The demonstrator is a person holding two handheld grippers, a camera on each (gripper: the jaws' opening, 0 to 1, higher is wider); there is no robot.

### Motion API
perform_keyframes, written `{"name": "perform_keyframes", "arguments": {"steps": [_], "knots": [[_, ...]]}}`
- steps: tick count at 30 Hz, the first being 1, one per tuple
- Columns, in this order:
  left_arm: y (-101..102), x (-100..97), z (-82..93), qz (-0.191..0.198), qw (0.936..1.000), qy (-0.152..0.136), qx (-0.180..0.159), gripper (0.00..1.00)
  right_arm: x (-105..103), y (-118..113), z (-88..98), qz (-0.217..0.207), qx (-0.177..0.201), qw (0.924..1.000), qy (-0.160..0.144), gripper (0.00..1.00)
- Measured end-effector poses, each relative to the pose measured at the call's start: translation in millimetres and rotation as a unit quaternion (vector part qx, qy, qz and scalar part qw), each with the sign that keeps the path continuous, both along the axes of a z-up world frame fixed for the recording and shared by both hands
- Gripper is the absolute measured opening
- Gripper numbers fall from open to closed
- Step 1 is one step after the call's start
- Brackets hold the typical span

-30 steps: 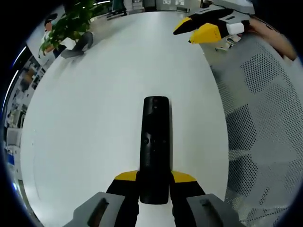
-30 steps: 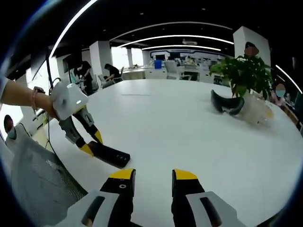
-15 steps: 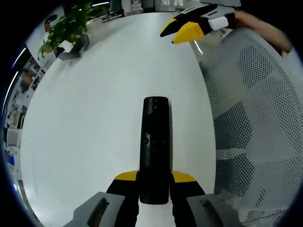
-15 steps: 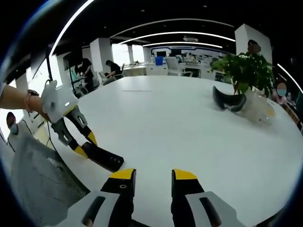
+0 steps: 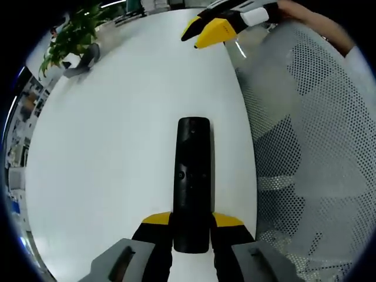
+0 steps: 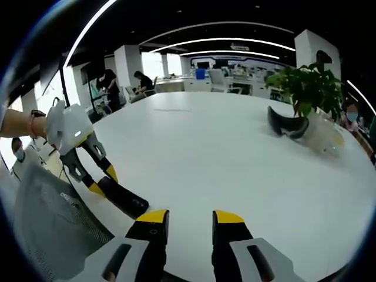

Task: Press the specified remote control buttons in sequence, fully releasing each button before pressing the next.

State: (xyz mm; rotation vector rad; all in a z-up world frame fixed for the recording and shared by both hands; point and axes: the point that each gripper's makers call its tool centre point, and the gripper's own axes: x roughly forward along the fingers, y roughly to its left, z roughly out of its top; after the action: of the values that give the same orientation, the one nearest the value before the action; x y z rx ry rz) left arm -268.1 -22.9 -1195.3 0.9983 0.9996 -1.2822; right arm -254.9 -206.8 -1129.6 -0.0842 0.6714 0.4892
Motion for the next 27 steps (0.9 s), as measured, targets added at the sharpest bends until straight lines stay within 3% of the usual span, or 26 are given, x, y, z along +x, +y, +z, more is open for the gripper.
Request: {"name": "perform_keyframes", "arguments": {"steps": [7,9,13,19,21,24,27], "knots": [[0.2,-0.2,-1.0,-0.005,0.9999,0.008,0.009,0.25,-7.5,18.2,-8.3,0.06,-0.025,0.9976,0.023,0.25],[1.8,-1.1,-0.5,-0.013,0.9999,0.004,-0.001,0.25,-13.1,27.2,-11.1,0.096,-0.03,0.9943,0.035,0.24],[2.1,0.0,0.1,-0.006,0.9995,0.008,-0.029,0.25,-16.7,34.7,-13.0,0.113,-0.028,0.992,0.049,0.24],[2.9,-0.5,-0.1,0.003,0.998,0.007,-0.063,0.25,-31.3,49.2,-19.3,0.203,-0.051,0.9748,0.078,0.22],[3.0,-0.9,0.0,0.005,0.9972,0.004,-0.074,0.25,-30.5,54.5,-21.1,0.211,-0.048,0.9725,0.087,0.2],[3.3,-0.6,0.3,0.005,0.9957,0.005,-0.093,0.25,-32.4,74.5,-28.2,0.259,-0.039,0.9593,0.106,0.18],[3.8,0.5,0.6,0.002,0.9943,0.008,-0.106,0.25,-29.3,85.9,-37.6,0.312,-0.077,0.9415,0.103,0.15]]}}
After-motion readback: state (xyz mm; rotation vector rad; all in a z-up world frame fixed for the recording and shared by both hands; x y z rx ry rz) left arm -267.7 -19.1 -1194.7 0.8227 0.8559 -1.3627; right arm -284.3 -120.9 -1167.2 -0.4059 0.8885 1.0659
